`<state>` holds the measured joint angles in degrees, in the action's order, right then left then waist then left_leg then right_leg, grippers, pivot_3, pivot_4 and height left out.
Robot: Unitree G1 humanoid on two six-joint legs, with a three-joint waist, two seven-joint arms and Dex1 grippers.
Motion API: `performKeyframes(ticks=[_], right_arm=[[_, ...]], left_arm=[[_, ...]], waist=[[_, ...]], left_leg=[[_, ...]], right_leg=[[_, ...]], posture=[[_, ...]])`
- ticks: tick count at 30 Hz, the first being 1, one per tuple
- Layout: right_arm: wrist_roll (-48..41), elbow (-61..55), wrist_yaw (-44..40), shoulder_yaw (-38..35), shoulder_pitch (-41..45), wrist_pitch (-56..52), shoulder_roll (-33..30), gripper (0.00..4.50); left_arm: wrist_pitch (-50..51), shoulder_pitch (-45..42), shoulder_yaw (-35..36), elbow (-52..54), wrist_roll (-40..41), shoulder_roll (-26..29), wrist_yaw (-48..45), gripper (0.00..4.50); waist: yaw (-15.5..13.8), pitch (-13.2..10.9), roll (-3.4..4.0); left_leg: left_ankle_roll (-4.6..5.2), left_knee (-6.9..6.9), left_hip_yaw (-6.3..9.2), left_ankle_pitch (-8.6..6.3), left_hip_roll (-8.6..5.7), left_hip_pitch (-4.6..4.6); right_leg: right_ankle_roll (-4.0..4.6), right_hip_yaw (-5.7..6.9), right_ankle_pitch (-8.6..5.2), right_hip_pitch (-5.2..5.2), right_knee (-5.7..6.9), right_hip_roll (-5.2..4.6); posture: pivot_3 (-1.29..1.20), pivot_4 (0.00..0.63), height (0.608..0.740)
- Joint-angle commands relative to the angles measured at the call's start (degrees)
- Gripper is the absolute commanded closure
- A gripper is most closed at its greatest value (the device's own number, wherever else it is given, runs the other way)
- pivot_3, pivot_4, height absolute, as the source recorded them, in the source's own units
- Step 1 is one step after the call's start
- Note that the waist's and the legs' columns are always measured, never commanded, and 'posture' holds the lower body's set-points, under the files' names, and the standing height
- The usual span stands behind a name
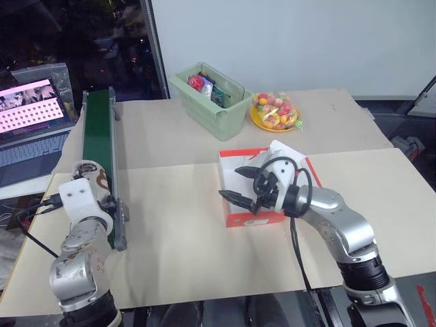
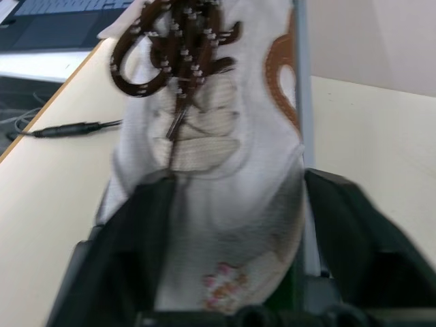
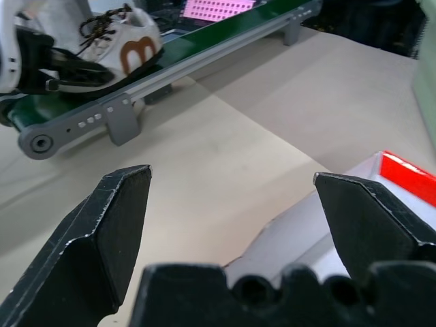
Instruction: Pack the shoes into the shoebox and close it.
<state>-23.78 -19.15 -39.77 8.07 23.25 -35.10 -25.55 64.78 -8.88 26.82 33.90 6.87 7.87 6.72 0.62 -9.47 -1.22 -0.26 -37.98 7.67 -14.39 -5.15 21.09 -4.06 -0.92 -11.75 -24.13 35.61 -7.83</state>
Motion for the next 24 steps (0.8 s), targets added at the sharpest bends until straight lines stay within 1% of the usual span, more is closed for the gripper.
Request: performKeyframes(ticks=[1, 2, 3, 5, 6, 14, 17, 19, 21, 23, 24], right_arm=[[-0.98, -2.44, 0.36, -2.01, 0.72, 0.23, -0.18, 0.0], [-1.06, -2.45, 0.44, -2.11, 0.71, 0.21, -0.12, 0.0], [-1.13, -2.48, 0.53, -2.24, 0.68, 0.22, -0.08, 0.0], [-1.2, -2.44, 0.81, -2.51, 0.75, 0.28, 0.06, 0.0], [-1.16, -2.35, 0.97, -2.61, 0.84, 0.31, 0.12, 0.0], [-0.61, -1.31, 1.94, -3.29, 1.41, 0.62, 0.39, 0.0], [-0.52, -1.19, 2.23, -3.42, 1.47, 0.58, 0.46, 0.0], [-0.58, -1.19, 2.48, -3.56, 1.45, 0.56, 0.6, 0.0], [-0.63, -1.15, 2.69, -3.63, 1.4, 0.59, 0.68, 0.0], [-0.62, -1.02, 2.89, -3.64, 1.38, 0.66, 0.74, 0.0], [-0.58, -0.91, 2.97, -3.61, 1.38, 0.73, 0.78, 0.0]], left_arm=[[1.75, 0.43, 0.29, -2.26, 0.6, -0.45, -0.78, 3.17], [1.7, 0.36, 0.35, -2.44, 0.61, -0.42, -0.84, 3.4], [1.66, 0.28, 0.38, -2.56, 0.61, -0.43, -0.87, 3.77], [1.72, -0.05, 0.41, -2.85, 0.55, -0.48, -0.92, 4.34], [1.8, -0.3, 0.33, -2.99, 0.51, -0.47, -0.91, 4.44], [0.34, -2.34, -1.03, -3.84, -0.19, 0.32, -0.74, 4.44], [-2.11, -2.55, -1.95, -3.49, -0.85, 0.93, -0.61, 4.44], [-6.88, -2.3, -4.38, -2.56, -2.56, 2.96, -0.94, 4.44], [-15.34, -2.24, -7.78, -0.5, -5.24, 5.74, -1.52, 4.44], [-19.64, -2.02, -9.92, 0.41, -7.0, 7.34, -1.58, 4.44], [-20.79, -1.93, -10.57, 0.53, -7.59, 7.66, -1.42, 4.44]], waist=[[-0.08, 0.02, 0.03], [-0.13, 0.02, 0.03], [-0.16, 0.02, 0.04], [-0.15, 0.03, 0.04], [-0.15, 0.03, 0.04], [-0.69, 0.03, 0.05], [-0.87, 0.03, 0.05], [-1.0, 0.02, 0.03], [-1.12, -0.05, -0.09], [-1.11, -0.11, -0.21], [-1.11, -0.11, -0.21]], left_leg=[[0.0, 0.0, 0.0, 0.0, 0.0, 0.0], [0.0, 0.0, 0.0, 0.0, 0.0, 0.0], [0.0, 0.0, 0.0, 0.0, 0.0, 0.0], [-0.01, 0.0, 0.0, 0.01, 0.0, -0.01], [-0.01, 0.0, -0.01, 0.01, 0.0, -0.01], [-0.07, 0.0, -0.01, 0.04, 0.01, -0.02], [-0.1, 0.0, -0.01, 0.07, 0.03, -0.03], [-0.12, 0.0, -0.01, 0.08, 0.07, -0.02], [-0.15, 0.0, 0.0, 0.09, 0.12, 0.01], [-0.17, 0.0, 0.0, 0.1, 0.16, 0.09], [-0.17, 0.0, 0.0, 0.08, 0.16, 0.1]], right_leg=[[0.0, 0.0, 0.0, 0.0, 0.0, 0.0], [0.0, 0.0, 0.0, 0.01, 0.0, 0.0], [0.0, -0.01, 0.0, 0.01, 0.01, 0.0], [0.0, -0.01, 0.0, 0.01, 0.01, 0.0], [0.0, -0.02, 0.0, 0.0, 0.01, 0.0], [-0.02, -0.01, -0.01, 0.0, 0.05, 0.02], [-0.02, -0.01, -0.01, 0.0, 0.06, 0.05], [-0.02, -0.01, -0.01, -0.01, 0.06, 0.08], [0.01, -0.01, 0.01, -0.05, 0.05, 0.15], [0.07, -0.01, 0.04, -0.12, 0.01, 0.2], [0.51, -0.03, 0.32, -0.11, -0.12, 0.2]], posture=[[0.0, 0.15, 0.74], [0.0, 0.15, 0.74], [0.0, 0.15, 0.74], [0.0, 0.15, 0.74], [0.0, 0.15, 0.74], [0.0, 0.15, 0.74], [0.0, 0.15, 0.74], [0.0, 0.15, 0.74], [0.0, 0.15, 0.74], [0.0, 0.15, 0.74], [0.0, 0.15, 0.74]])
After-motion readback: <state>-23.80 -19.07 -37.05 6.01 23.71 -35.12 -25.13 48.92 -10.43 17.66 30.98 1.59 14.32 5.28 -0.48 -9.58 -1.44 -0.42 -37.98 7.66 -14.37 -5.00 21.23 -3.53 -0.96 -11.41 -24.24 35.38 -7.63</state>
